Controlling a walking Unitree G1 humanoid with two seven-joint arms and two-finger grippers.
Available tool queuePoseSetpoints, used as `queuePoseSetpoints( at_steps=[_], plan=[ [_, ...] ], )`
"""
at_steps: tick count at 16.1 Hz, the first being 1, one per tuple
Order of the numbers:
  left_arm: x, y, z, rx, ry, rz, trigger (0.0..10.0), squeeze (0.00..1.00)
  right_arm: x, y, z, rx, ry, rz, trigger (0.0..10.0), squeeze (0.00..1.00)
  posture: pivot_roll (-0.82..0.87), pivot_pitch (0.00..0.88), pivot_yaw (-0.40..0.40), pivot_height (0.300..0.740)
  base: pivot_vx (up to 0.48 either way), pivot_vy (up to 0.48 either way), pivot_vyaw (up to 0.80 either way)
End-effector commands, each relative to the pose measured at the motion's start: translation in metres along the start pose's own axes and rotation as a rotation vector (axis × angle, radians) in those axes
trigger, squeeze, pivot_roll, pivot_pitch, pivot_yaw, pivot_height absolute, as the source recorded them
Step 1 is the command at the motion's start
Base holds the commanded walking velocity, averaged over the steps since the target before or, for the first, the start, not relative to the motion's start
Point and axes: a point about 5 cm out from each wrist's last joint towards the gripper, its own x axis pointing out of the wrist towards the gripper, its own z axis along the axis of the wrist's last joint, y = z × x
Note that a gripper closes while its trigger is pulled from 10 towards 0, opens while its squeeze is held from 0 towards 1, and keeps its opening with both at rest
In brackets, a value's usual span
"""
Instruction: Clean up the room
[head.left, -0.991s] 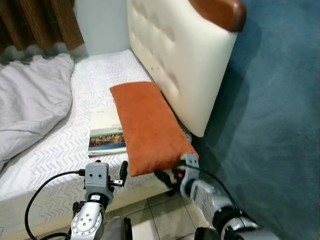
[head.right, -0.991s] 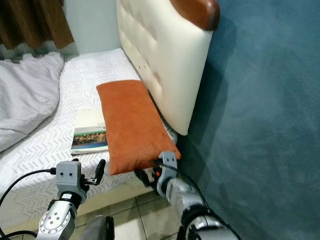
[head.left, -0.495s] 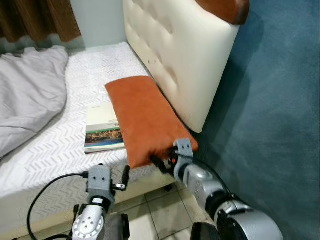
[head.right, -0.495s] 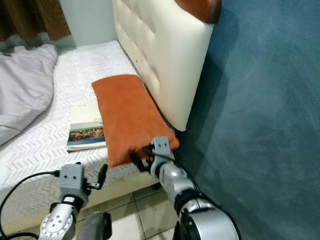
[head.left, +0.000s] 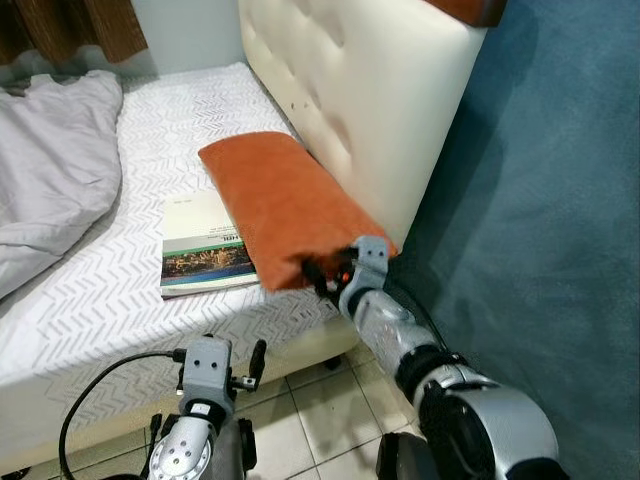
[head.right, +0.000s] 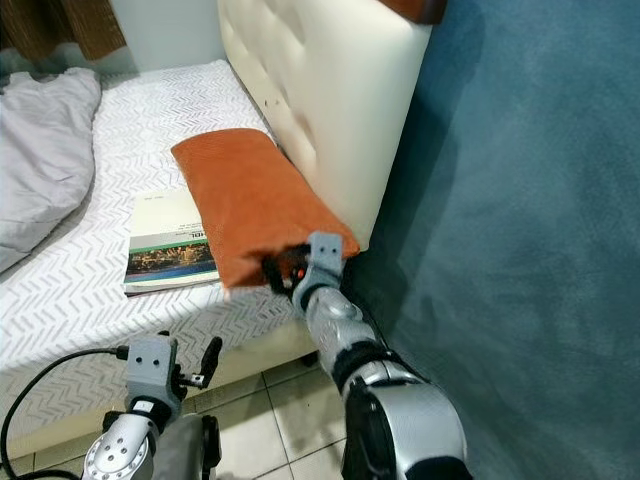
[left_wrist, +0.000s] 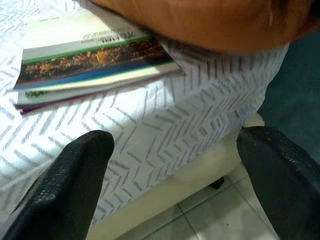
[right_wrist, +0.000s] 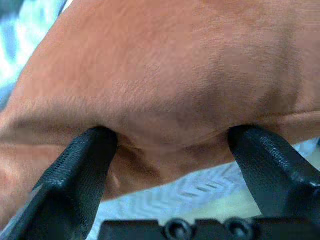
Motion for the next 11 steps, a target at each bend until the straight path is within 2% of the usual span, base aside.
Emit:
queuePoseSetpoints(
  at_steps=[1, 3, 4, 6, 7, 8, 9, 11],
  plan=[
    [-0.002, -0.004, 0.001, 0.012, 0.0, -0.018, 10.0, 0.0, 0.005, 0.006, 0.028, 0.118, -0.09, -0.029, 10.0, 0.0, 0.19, 0.197, -0.077, 0.605, 0.0, 0.0, 0.0],
    [0.0, -0.009, 0.002, 0.016, -0.008, -0.031, 10.0, 0.0, 0.006, 0.009, 0.029, 0.153, -0.095, -0.023, 10.0, 0.0, 0.2, 0.183, -0.079, 0.605, 0.0, 0.0, 0.0],
    [0.001, -0.01, 0.002, 0.016, -0.01, -0.035, 10.0, 0.0, 0.006, 0.01, 0.029, 0.139, -0.094, -0.016, 10.0, 0.0, 0.19, 0.177, -0.081, 0.605, 0.0, 0.0, 0.0],
    [0.011, -0.018, 0.002, 0.039, -0.009, -0.063, 10.0, 0.0, 0.004, 0.013, 0.024, -0.115, -0.078, 0.072, 10.0, 0.0, 0.14, 0.126, -0.085, 0.605, 0.0, 0.0, 0.0],
    [0.017, -0.02, 0.003, 0.051, -0.011, -0.068, 10.0, 0.0, 0.002, 0.012, 0.018, -0.216, -0.077, 0.119, 10.0, 0.0, 0.12, 0.105, -0.086, 0.605, 0.0, 0.0, 0.0],
    [0.022, -0.021, 0.004, 0.06, -0.01, -0.07, 10.0, 0.0, -0.001, 0.007, 0.009, -0.279, -0.063, 0.135, 10.0, 0.0, 0.11, 0.096, -0.083, 0.605, 0.0, 0.0, 0.0],
    [0.026, -0.022, 0.004, 0.058, -0.007, -0.07, 10.0, 0.0, -0.006, -0.002, -0.005, -0.288, -0.037, 0.131, 10.0, 0.0, 0.08, 0.075, -0.081, 0.605, 0.0, 0.0, 0.0],
    [0.031, -0.025, 0.003, 0.073, -0.009, -0.083, 10.0, 0.0, -0.015, -0.016, -0.027, -0.227, -0.012, 0.115, 10.0, 0.0, 0.05, 0.058, -0.075, 0.605, 0.0, 0.0, 0.0]
  ],
)
